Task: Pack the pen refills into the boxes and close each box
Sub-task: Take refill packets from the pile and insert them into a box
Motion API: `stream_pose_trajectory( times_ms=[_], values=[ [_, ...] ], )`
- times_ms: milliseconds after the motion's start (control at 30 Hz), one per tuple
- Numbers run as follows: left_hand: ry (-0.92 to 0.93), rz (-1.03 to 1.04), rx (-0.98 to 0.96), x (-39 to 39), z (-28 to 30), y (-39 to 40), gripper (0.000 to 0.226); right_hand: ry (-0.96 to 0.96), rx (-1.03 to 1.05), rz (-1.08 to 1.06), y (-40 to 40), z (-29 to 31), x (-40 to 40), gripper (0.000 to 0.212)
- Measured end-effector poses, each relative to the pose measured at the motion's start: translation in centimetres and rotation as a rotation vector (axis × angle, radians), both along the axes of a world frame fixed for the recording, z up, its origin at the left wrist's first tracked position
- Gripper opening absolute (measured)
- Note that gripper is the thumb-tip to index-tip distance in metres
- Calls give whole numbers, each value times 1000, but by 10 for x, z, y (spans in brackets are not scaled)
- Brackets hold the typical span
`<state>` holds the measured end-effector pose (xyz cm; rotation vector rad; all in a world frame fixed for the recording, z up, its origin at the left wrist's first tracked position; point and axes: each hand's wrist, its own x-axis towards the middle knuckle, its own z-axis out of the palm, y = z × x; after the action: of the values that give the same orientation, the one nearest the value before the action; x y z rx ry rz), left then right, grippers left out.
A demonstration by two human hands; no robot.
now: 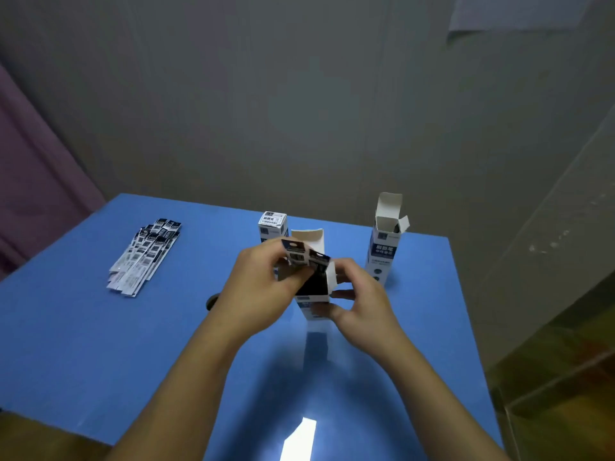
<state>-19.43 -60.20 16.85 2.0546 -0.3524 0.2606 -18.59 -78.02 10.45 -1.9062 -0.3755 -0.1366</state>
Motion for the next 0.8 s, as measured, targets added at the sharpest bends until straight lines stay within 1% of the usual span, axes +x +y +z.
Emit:
stream_pose_trajectory(
  times_ms=[67,133,233,333,433,533,600,667,733,800],
  values=[
    [-3,24,106,9,1,2,25,9,-29,-7,2,1,8,43],
    [25,25,171,16,6,4,27,32,-38,-16,3,1,16,45],
    [47,-35,147,23,15,9,33,59,-42,-34,1,0,26,46],
    [26,-76,66,28,20,9,23,61,-34,-56,-1,1,33,47],
    [-33,-54,139,36,13,4,23,70,-47,-60,0,2,37,46],
    [-94,-32,159,42,1,-1,19,111,-125,-89,0,0,44,43],
    [-161,50,118,47,-9,2,18,145,-154,-133,-2,-5,50,42],
    [-192,208,19,49,-19,7,25,204,-137,-199,-5,-9,59,43],
    [-143,365,-72,47,-27,13,31,264,-122,-258,-6,-13,68,45],
    [-84,441,-95,40,-37,20,31,292,-131,-277,-5,-18,74,45]
  ],
)
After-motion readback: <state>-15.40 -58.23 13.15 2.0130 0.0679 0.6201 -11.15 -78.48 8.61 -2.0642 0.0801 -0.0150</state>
